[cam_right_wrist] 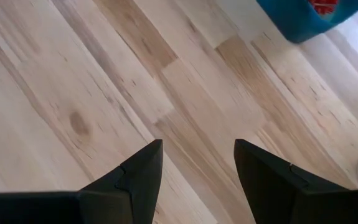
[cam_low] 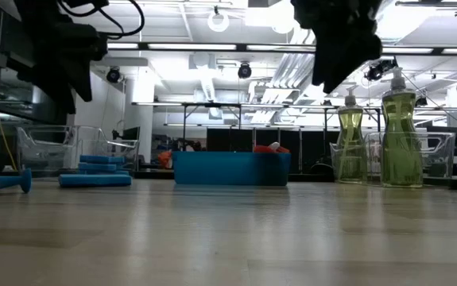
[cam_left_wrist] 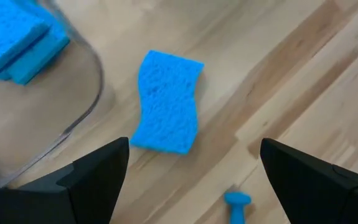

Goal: Pick & Place Kitchen Sink Supplies
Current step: Put the blue sponge into the left transparent bin

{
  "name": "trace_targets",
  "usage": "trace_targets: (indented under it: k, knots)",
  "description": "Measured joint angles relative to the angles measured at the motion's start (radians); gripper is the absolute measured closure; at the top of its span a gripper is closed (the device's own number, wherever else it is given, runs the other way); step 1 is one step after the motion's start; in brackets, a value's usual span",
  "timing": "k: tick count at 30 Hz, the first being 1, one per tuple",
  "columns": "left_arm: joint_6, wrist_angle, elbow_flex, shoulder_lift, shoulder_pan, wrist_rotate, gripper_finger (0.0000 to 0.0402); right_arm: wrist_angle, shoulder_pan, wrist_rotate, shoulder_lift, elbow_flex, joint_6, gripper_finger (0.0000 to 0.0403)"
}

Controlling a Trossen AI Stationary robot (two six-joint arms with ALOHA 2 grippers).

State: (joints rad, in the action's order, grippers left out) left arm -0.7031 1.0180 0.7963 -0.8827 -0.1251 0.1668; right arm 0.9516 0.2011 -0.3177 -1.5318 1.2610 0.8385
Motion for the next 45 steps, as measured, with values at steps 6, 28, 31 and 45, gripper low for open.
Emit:
trace_targets:
  k: [6,28,31,45]
  knots:
    - [-0.003,-0.068,-0.062,-0.056,0.085,0.039,0.0044,0.013,0.05,-0.035,0.0,0.0,0.0,0.021]
    - [0.227,-0.23,-0.066,-0.489,0.184,0.214,0.0044,0.032,0.118,-0.071,0.0,0.0,0.081,0.021]
    - [0.201,-0.235,-0.066,-0.52,0.184,0.194,0.0044,0.031,0.123,-0.071,0.0,0.0,0.084,0.021]
    - [0.141,-0.286,-0.066,-0.571,0.184,0.098,0.0044,0.031,0.129,-0.043,0.0,0.0,0.106,0.021]
